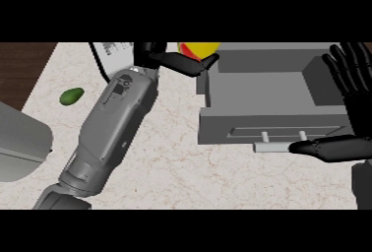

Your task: Pick up the cup, place it into the drawer and close the drawer

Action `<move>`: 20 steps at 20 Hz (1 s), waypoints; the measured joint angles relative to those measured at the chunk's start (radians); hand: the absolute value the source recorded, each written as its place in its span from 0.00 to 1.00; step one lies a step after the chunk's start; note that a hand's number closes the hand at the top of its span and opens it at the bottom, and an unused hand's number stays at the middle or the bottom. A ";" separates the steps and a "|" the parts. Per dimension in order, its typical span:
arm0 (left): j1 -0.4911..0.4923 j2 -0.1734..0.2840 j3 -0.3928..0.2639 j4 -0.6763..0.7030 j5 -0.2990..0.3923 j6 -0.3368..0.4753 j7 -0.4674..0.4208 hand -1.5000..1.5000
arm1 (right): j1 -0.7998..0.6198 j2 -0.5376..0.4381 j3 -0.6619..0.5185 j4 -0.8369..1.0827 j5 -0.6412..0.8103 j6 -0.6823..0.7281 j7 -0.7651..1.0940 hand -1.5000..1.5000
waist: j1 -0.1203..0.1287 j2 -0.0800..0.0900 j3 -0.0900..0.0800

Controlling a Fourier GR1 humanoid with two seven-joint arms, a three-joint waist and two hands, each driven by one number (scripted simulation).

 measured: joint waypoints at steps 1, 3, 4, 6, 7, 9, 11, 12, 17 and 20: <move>-0.030 0.000 -0.019 0.014 0.013 0.026 0.024 1.00 | -0.002 -0.001 -0.001 -0.004 -0.005 0.001 0.005 0.00 | -0.004 0.001 0.000; -0.093 -0.001 -0.030 0.069 0.015 0.055 0.063 1.00 | 0.016 0.006 0.007 0.001 0.004 0.007 -0.019 0.00 | -0.011 0.003 0.000; -0.118 -0.001 -0.052 0.092 0.032 0.082 0.086 1.00 | 0.016 0.006 0.008 -0.002 0.003 0.009 -0.020 0.00 | -0.018 0.004 0.000; -0.185 -0.002 -0.068 0.156 0.046 0.125 0.129 1.00 | 0.016 0.003 0.007 -0.003 -0.006 0.019 -0.024 0.00 | -0.030 0.008 0.001; -0.212 -0.002 -0.080 0.190 0.059 0.138 0.140 1.00 | 0.013 0.006 0.011 0.006 -0.001 0.019 -0.033 0.00 | -0.035 0.010 0.001; -0.240 -0.002 -0.117 0.252 0.080 0.164 0.146 1.00 | -0.005 0.013 0.020 0.014 0.004 0.015 -0.031 0.00 | -0.045 0.013 0.001; -0.261 -0.002 -0.148 0.313 0.096 0.187 0.150 1.00 | -0.005 0.020 0.031 0.009 0.004 0.016 -0.031 0.00 | -0.060 0.017 0.001; -0.272 -0.002 -0.168 0.338 0.104 0.191 0.159 1.00 | -0.015 0.022 0.033 0.015 0.008 0.013 -0.033 0.00 | -0.064 0.018 0.001; -0.294 -0.002 -0.247 0.441 0.133 0.149 0.191 1.00 | -0.048 0.011 0.028 0.018 -0.015 0.031 -0.029 0.00 | -0.105 0.030 0.002; -0.289 -0.002 -0.299 0.478 0.143 0.125 0.204 1.00 | -0.066 0.013 0.035 0.032 -0.019 0.037 -0.032 0.00 | -0.126 0.036 0.002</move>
